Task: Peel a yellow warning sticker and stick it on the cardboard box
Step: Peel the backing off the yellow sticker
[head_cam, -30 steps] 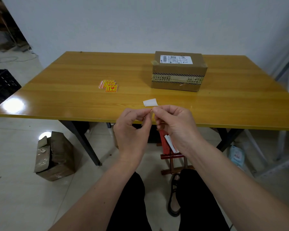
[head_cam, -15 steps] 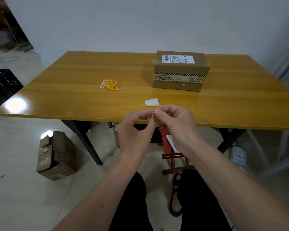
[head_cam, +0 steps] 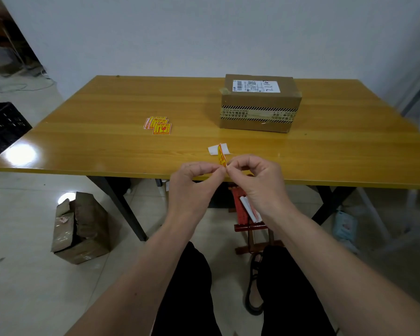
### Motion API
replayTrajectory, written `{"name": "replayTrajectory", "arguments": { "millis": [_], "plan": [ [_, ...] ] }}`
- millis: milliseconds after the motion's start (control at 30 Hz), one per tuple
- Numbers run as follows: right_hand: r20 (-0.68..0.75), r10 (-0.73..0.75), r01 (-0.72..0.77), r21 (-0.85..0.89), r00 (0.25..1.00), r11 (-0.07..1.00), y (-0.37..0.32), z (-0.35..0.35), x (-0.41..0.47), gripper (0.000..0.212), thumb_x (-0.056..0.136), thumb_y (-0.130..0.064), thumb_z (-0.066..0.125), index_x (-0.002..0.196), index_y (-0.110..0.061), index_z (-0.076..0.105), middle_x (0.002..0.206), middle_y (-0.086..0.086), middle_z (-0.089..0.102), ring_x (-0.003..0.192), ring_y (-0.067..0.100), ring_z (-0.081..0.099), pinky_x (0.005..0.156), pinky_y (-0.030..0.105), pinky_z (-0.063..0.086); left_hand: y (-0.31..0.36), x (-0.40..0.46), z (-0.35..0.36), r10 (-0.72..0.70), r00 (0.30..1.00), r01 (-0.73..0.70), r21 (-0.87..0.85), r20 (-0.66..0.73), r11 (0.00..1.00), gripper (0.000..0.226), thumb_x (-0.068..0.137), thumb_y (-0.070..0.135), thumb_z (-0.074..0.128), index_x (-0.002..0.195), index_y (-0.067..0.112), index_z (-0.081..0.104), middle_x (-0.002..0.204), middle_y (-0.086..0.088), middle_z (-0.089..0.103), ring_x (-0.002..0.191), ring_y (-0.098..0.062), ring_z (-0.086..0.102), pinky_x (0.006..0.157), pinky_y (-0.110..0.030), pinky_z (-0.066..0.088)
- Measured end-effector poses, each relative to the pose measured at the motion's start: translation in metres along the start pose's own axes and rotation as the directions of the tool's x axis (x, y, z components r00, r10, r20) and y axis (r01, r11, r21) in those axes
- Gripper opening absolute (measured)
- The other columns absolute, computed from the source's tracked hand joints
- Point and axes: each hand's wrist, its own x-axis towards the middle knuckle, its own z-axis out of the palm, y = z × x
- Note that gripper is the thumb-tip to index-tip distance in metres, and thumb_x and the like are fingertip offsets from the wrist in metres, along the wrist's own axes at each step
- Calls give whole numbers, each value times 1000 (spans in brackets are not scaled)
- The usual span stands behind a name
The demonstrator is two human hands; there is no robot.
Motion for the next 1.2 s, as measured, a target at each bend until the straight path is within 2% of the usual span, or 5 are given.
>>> {"name": "replayTrajectory", "arguments": {
  "millis": [167, 367, 600, 1100, 1200],
  "plan": [
    [6, 49, -49, 21, 999, 999, 4, -2, 2, 8, 79, -8, 69, 71, -8, 68, 78, 10, 64, 78, 14, 58, 86, 35, 50, -2, 0, 1, -10, 999, 11, -24, 51, 1000, 8, 74, 21, 74, 75, 29, 74, 92, 5, 70, 96, -7, 62, 88, -30, 50],
    [53, 117, -120, 52, 992, 991, 2, -4, 1, 12, 81, -12, 68, 69, -12, 69, 75, 7, 61, 60, 3, 48, 60, 16, 40, -2, -2, 2, -133, 985, 149, -166, 108, 975, 7, 75, 18, 75, 82, 19, 77, 84, 2, 76, 83, -6, 68, 73, -19, 52],
    [72, 89, -90, 22, 993, 996, 5, -2, 2, 13, 77, -14, 71, 65, -18, 68, 72, 7, 60, 71, 17, 54, 77, 40, 49, -3, 0, 3, -159, 986, 166, -212, 50, 963, 6, 79, 16, 71, 79, 18, 76, 68, 12, 73, 66, 6, 62, 58, -5, 45],
    [24, 162, -163, 22, 987, 986, -2, -5, 2, 17, 81, -8, 64, 65, -13, 66, 73, 8, 59, 53, 2, 44, 57, 16, 40, -5, 3, 2, -233, 964, 201, -221, -127, 954, 8, 80, 15, 70, 78, 22, 74, 75, 12, 70, 74, 4, 60, 63, -9, 42],
    [18, 169, -169, 29, 985, 985, -3, -5, 4, 12, 81, -7, 65, 69, -9, 67, 70, 6, 59, 51, 1, 44, 61, 20, 42, -5, 5, 1, -251, 953, 210, -231, -169, 950, 10, 80, 15, 70, 75, 23, 73, 74, 14, 68, 73, 5, 59, 66, -10, 41]
  ]
}}
